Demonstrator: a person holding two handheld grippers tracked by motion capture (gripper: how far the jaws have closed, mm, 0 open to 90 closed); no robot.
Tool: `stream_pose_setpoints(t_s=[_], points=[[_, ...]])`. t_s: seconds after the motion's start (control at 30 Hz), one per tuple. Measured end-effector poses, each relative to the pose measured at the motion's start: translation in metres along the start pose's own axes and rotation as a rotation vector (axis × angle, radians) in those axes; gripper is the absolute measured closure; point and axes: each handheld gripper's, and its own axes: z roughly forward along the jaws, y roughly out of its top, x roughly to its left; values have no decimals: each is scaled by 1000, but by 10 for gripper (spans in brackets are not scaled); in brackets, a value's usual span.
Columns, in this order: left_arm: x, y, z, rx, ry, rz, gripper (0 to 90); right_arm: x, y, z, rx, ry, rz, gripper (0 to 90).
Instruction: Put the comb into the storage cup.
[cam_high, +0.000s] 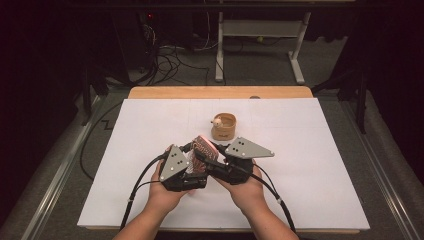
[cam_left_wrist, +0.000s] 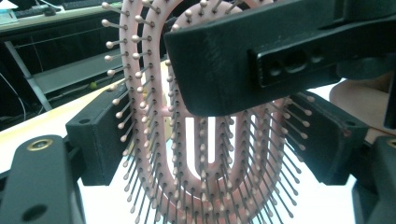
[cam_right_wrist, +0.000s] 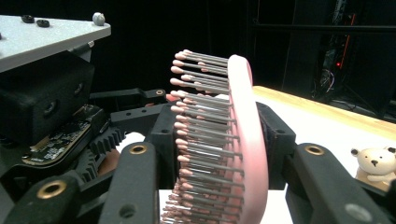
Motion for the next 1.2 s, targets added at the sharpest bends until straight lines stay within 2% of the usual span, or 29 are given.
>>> stream_pose_setpoints(t_s=[0.27, 0.57, 1.2], points=[[1, 0, -1, 4, 17, 0, 196, 4, 4, 0, 17, -19, 5, 634], [1, 0, -2, -6, 11, -10, 195, 8, 7, -1, 11, -46, 3, 652], [2, 0, -2, -15, 6, -15, 193, 10, 10, -3, 16, -53, -23, 664]])
